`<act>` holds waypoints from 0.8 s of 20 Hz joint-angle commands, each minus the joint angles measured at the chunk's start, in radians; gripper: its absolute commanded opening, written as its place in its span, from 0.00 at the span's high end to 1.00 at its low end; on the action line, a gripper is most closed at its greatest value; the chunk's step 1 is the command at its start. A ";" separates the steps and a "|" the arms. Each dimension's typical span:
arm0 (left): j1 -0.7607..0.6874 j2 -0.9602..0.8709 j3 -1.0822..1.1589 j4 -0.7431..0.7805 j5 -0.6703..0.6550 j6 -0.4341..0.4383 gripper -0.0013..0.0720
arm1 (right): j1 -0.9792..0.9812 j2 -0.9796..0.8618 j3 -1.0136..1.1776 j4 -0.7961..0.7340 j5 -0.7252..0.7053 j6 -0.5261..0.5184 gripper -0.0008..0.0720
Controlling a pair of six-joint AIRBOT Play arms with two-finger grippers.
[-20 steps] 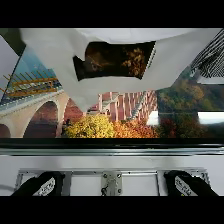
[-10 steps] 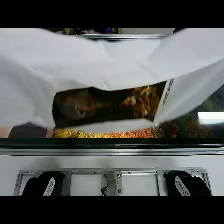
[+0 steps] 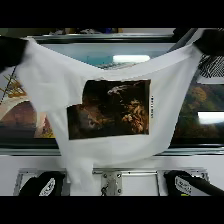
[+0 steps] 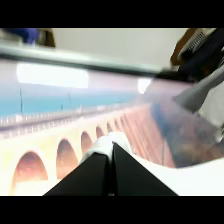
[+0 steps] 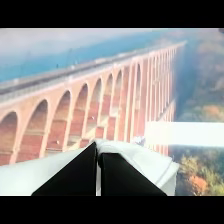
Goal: Fold the clothes and pants, and hang the long-sleeved shirts on hangers.
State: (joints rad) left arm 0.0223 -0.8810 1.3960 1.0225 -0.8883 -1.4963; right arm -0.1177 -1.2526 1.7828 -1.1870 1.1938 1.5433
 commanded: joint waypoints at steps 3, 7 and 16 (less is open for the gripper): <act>-0.137 -0.458 0.049 0.006 0.130 0.152 0.97 | 0.001 -0.348 0.002 -0.112 -0.061 -0.022 0.98; -0.173 -0.765 0.276 0.006 0.097 0.167 0.97 | 0.000 -0.417 0.002 -0.134 -0.138 0.017 0.83; 0.136 -0.802 0.384 0.008 -0.292 0.049 0.07 | -0.026 -0.185 -0.005 -0.111 -0.051 -0.014 0.03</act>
State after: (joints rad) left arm 0.0475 -1.7069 1.8191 1.0294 -1.0405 -1.4315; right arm -0.1432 -1.5311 1.7912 -1.2995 1.0698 1.5711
